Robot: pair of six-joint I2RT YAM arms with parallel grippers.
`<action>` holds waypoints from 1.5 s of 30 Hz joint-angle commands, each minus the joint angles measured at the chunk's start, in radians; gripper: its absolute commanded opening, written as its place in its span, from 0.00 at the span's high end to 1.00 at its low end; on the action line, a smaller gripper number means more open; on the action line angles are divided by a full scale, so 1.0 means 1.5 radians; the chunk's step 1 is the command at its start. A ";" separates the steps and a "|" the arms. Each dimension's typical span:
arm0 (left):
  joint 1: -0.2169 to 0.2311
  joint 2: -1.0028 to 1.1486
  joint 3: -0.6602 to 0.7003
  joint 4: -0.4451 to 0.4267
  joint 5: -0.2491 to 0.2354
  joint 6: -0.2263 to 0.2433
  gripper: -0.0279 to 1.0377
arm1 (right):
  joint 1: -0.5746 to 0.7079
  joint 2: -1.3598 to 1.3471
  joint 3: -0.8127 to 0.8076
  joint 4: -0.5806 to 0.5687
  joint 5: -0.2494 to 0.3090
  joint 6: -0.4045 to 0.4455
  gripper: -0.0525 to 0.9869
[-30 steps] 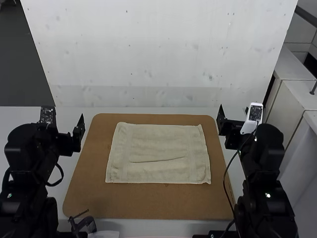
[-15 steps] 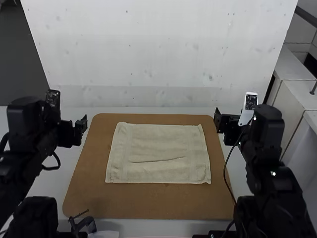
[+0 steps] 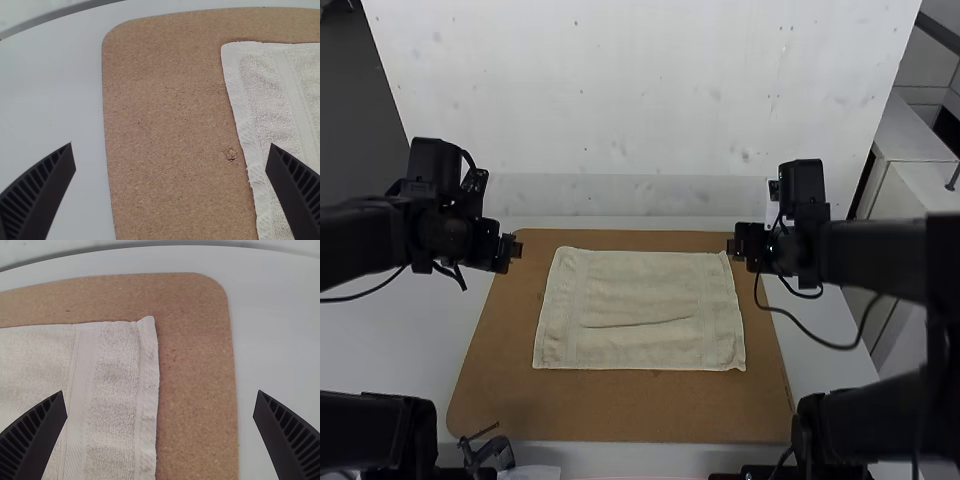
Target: Fold the towel.
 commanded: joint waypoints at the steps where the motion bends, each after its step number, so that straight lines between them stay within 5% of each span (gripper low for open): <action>1: -0.003 0.032 0.046 0.020 0.004 -0.014 0.05 | 0.013 0.148 0.078 0.017 0.008 0.003 0.02; 9: 0.002 0.042 0.053 0.027 -0.005 -0.026 0.08 | 0.018 0.391 0.206 0.047 0.007 0.002 0.02; 19: 0.009 0.055 0.045 0.052 -0.004 -0.025 0.08 | 0.018 0.504 0.296 0.059 -0.015 0.000 0.03; 27: 0.006 0.083 0.045 0.065 -0.005 -0.026 0.08 | 0.049 0.559 0.319 0.039 0.005 0.000 0.05; 31: 0.002 0.120 0.050 0.079 -0.011 -0.026 0.08 | 0.055 0.588 0.338 0.021 0.027 0.001 0.27; 35: -0.002 0.190 0.082 0.082 -0.011 -0.031 0.08 | 0.064 0.612 0.355 -0.006 0.062 0.006 0.68; 38: -0.008 0.261 0.124 0.077 -0.013 -0.033 0.08 | 0.067 0.612 0.357 -0.007 0.074 0.014 0.90; 45: -0.033 0.416 0.255 0.028 -0.032 -0.043 0.08 | 0.067 0.612 0.362 -0.027 0.080 0.026 0.93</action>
